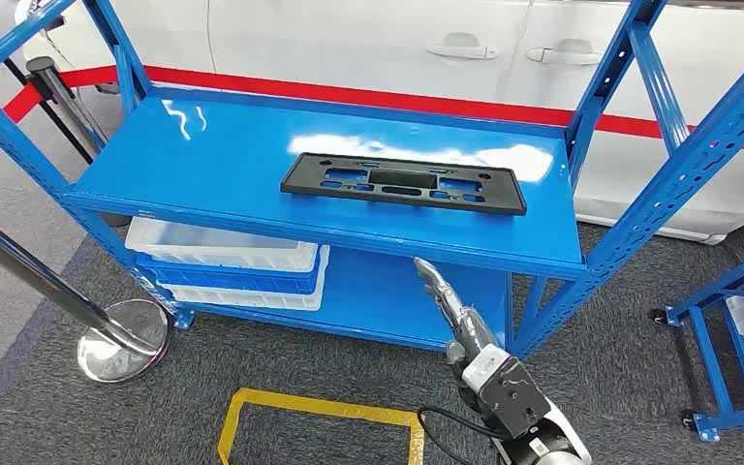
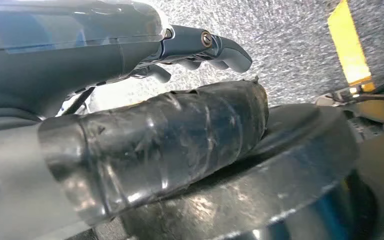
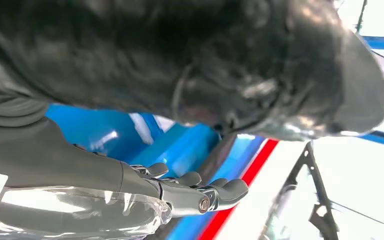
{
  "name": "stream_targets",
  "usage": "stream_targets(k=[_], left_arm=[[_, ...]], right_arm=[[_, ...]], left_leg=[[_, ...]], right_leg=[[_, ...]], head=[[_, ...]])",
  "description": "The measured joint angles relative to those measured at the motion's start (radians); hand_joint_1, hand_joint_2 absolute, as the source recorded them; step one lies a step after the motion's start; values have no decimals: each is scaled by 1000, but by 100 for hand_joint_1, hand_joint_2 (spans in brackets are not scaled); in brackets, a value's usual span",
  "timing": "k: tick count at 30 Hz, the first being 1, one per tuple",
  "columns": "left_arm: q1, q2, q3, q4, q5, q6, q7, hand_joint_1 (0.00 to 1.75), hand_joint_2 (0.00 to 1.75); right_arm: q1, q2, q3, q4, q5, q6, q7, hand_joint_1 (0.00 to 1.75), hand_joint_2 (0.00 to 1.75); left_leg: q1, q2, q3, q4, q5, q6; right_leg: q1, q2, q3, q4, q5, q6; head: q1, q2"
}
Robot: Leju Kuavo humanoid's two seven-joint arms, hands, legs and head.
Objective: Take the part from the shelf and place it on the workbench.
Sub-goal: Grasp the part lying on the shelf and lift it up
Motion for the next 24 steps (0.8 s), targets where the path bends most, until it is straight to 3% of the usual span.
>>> stream_targets(k=[12,24], left_arm=[[-3,22,-2,5,-66,-29,23,0,0],[-4,37,-8,6,-113,-69,46,0,0]], right_arm=[[-113,-71,69,-120,324,42,215,0,0],[-301,-122,134,-79,639,178,401,0,0]], left_leg=[[0,0,0,0,0,0],[0,0,0,0,0,0]], right_leg=[[0,0,0,0,0,0],[0,0,0,0,0,0]], head=[[0,0],[0,0]])
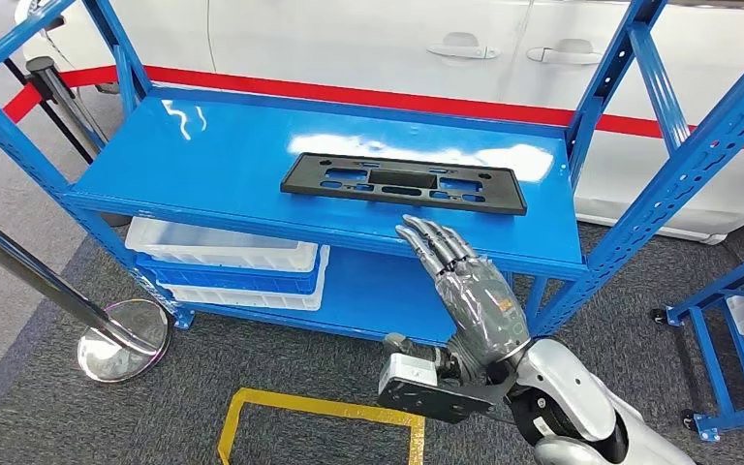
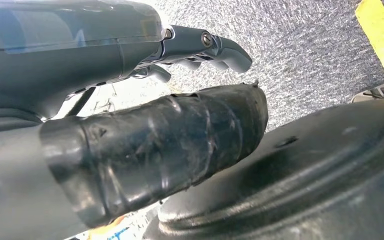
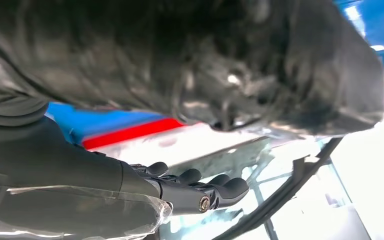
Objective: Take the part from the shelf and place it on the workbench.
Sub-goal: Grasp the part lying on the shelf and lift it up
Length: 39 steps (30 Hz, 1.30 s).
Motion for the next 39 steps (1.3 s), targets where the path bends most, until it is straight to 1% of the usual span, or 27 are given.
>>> stream_targets(k=[8,14,19,28,39], left_arm=[[-1,8,-8,0,-6,-30,31,0,0],[-1,13,-21,1,-9,-56,67,0,0],[-1,15,-26,3,-11,-64,79,0,0],[-1,17,-41,6,-11,-59,73,0,0],[-1,18,-44,7,-11,-55,68,0,0]], right_arm=[[-127,-15,42,119,144,94,100,0,0],[-182,-16,69,221,212,138,138,0,0],[-199,-16,88,279,229,149,138,0,0],[-217,-14,106,365,232,176,147,0,0],[-218,-5,116,417,226,180,145,0,0]], left_leg=[[0,0,0,0,0,0],[0,0,0,0,0,0],[0,0,0,0,0,0],[0,0,0,0,0,0],[0,0,0,0,0,0]], right_leg=[[0,0,0,0,0,0],[0,0,0,0,0,0],[0,0,0,0,0,0],[0,0,0,0,0,0],[0,0,0,0,0,0]], head=[[0,0],[0,0],[0,0],[0,0],[0,0]])
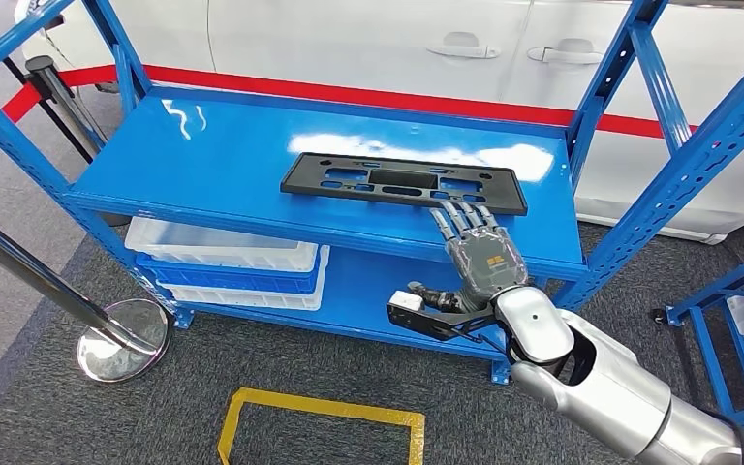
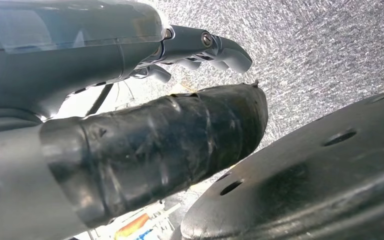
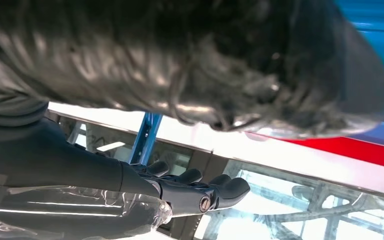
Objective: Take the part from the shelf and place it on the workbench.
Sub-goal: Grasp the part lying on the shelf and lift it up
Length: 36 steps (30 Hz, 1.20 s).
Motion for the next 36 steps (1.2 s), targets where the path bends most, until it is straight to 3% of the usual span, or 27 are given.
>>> stream_targets(k=[6,18,36], left_arm=[[0,0,-1,0,0,4,-1,0,0],[0,0,-7,2,-1,6,-28,0,0],[0,0,-27,3,-3,10,-36,0,0]], right_arm=[[0,10,0,12,-25,-9,-27,0,0],[-21,88,25,-3,-38,-17,-54,0,0],[-24,94,60,-26,-50,-19,-55,0,0]], left_leg=[[0,0,0,0,0,0],[0,0,0,0,0,0],[0,0,0,0,0,0]], right_leg=[[0,0,0,0,0,0],[0,0,0,0,0,0],[0,0,0,0,0,0]], head=[[0,0],[0,0],[0,0]])
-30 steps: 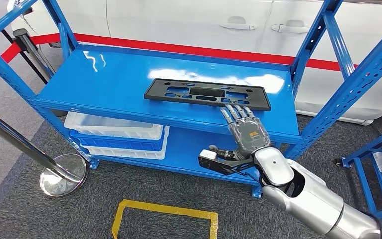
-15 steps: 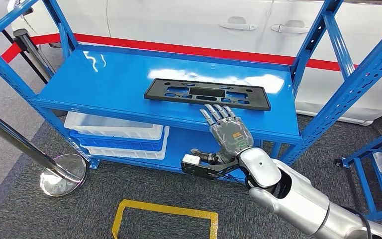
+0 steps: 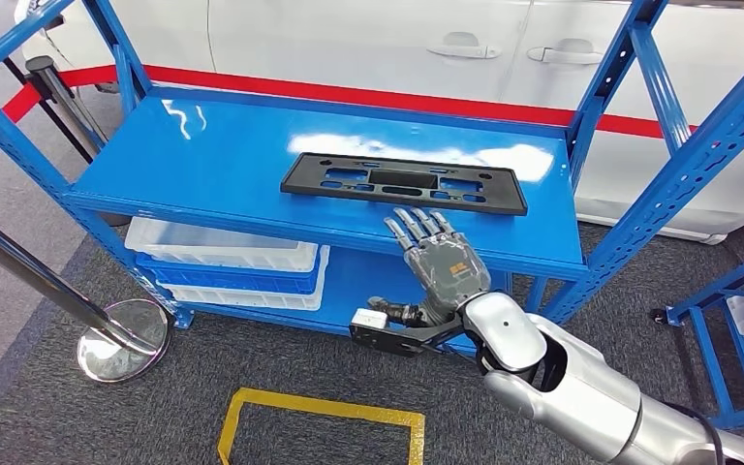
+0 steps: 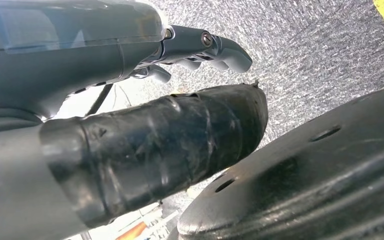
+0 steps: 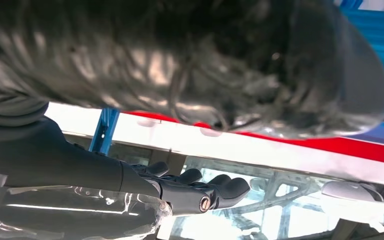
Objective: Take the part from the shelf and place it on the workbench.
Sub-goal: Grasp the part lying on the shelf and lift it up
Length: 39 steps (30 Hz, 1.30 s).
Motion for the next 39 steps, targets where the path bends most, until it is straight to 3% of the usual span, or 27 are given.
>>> stream_targets(k=[10,13,15,17,18,19,20,22,23,25,27,29,31,33,34,35,36,37,39], left_arm=[[0,1,-3,0,0,0,-8,0,0],[-1,0,-4,0,0,0,-11,0,0],[-1,-1,-4,0,0,0,-13,0,0],[-1,-1,-5,0,0,0,-14,0,0],[-1,-1,-5,1,0,0,-15,0,0],[0,-1,-5,1,0,0,-15,0,0],[0,-1,-5,1,0,0,-16,0,0],[1,-1,-5,1,0,0,-16,0,0],[0,0,-5,1,0,0,-16,0,0],[-1,1,-6,2,0,-1,-16,0,0],[-2,1,-6,3,0,-1,-17,0,0],[-2,2,-6,4,0,-2,-17,0,0],[-3,2,-7,4,0,-2,-18,0,0],[-5,2,-8,4,0,-3,-18,0,0],[-5,2,-9,4,0,-3,-18,0,0],[-4,2,-9,4,0,-4,-18,0,0],[-3,3,-9,4,0,-4,-18,0,0],[-2,3,-9,4,0,-4,-18,0,0],[-2,4,-10,4,0,-4,-18,0,0]], right_arm=[[1,6,18,-5,-13,2,-9,0,0],[-1,10,20,-8,-23,1,-16,0,0],[-3,11,21,-10,-25,1,-16,0,0],[-4,13,24,-10,-27,1,-17,0,0],[-2,13,27,-10,-28,2,-18,0,0],[-2,14,29,-10,-30,2,-18,0,0],[-1,14,31,-10,-32,3,-18,0,0],[-2,15,33,-10,-36,3,-18,0,0],[-4,16,34,-10,-38,4,-18,0,0],[-5,20,38,-11,-40,4,-19,0,0],[-6,23,42,-12,-41,5,-19,0,0],[-9,26,44,-12,-42,5,-19,0,0],[-11,30,47,-12,-45,5,-19,0,0],[-11,31,51,-12,-49,5,-19,0,0],[-10,31,53,-12,-51,5,-19,0,0],[-10,32,55,-12,-54,5,-20,0,0],[-10,32,57,-12,-55,5,-20,0,0],[-10,33,57,-12,-57,5,-20,0,44],[-11,37,58,-12,-59,4,-21,0,131]], left_leg=[[-6,0,-4,8,0,3],[3,3,5,-16,14,13],[12,7,15,-37,25,20],[14,9,16,-41,26,22],[16,9,16,-40,25,21],[19,8,17,-38,22,17],[24,6,19,-35,17,12],[36,1,22,-21,1,-6],[39,-1,21,-10,-9,-18],[40,-5,11,5,-22,-35],[41,-7,6,4,-23,-43],[41,7,1,22,-36,-50],[38,32,-49,120,-78,-54],[36,42,-135,255,-119,-54],[35,43,-166,292,-119,-51],[34,43,-180,295,-98,-46],[31,44,-173,256,-57,-39],[26,46,-153,191,-8,-29],[14,52,-109,77,49,-9]], right_leg=[[-3,0,-1,-2,4,5],[-1,0,-3,2,-1,13],[-1,-2,-34,65,-36,21],[-10,-4,-101,188,-86,30],[-17,-4,-132,239,-97,36],[-23,-4,-151,260,-89,42],[-28,-5,-151,244,-62,48],[-39,-3,-109,133,15,63],[-40,2,-85,77,36,66],[-38,9,-67,32,36,59],[-35,9,-71,34,29,39],[-36,4,-65,31,24,23],[-36,-3,-54,27,19,11],[-29,-12,-49,27,13,3],[-26,-15,-46,28,10,0],[-23,-17,-42,28,7,-2],[-19,-17,-36,28,3,-3],[-17,-18,-29,27,-2,-2],[-12,-19,-19,25,-8,2]], head=[[-1,0],[0,0],[3,0],[4,0],[5,0],[5,0],[5,0],[5,0],[8,0],[10,0],[8,0],[4,0],[0,0],[-2,0],[-2,0],[-2,0],[-2,0],[-2,0],[-1,0]])
